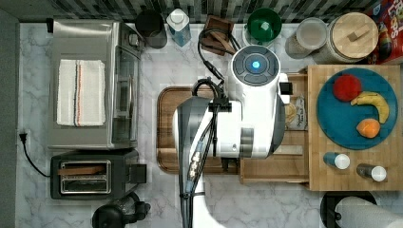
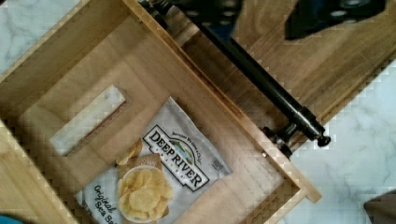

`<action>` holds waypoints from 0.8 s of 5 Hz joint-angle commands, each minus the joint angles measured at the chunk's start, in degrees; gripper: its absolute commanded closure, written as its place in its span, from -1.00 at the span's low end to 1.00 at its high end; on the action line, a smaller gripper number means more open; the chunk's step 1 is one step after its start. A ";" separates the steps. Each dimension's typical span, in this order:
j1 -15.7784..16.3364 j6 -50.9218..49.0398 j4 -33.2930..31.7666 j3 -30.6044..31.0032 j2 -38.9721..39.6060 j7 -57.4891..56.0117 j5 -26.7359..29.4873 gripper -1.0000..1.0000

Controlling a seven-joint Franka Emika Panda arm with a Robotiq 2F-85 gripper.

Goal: Close the drawer.

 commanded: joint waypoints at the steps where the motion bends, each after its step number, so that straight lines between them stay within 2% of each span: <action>1: 5.14 -0.15 -0.07 6.62 -0.57 -12.99 -0.98 -1.00; 2: 5.02 1.16 -1.10 8.47 -0.38 -17.73 -1.39 -1.00; 3: 4.86 2.73 -2.28 8.26 0.10 -21.79 -0.04 1.00; 4: 4.72 5.77 -4.68 7.14 1.26 -25.05 -1.22 1.00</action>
